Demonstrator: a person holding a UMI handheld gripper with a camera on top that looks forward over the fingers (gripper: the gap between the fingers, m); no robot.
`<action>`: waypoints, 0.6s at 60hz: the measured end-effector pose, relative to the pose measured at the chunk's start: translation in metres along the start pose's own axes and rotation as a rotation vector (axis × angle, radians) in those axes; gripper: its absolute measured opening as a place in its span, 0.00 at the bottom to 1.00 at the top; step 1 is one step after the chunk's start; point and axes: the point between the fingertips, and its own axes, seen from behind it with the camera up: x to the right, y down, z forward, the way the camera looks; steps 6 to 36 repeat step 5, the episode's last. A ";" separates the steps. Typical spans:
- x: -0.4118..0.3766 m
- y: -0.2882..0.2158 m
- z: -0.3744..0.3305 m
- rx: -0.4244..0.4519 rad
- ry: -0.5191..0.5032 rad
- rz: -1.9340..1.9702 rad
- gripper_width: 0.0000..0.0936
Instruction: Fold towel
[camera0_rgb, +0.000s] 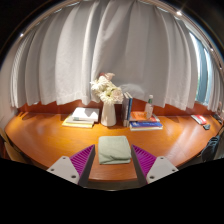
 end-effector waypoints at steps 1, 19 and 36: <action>0.000 0.001 0.000 0.000 0.000 0.000 0.76; -0.001 0.004 -0.002 -0.004 0.002 -0.001 0.76; -0.001 0.004 -0.002 -0.004 0.002 -0.001 0.76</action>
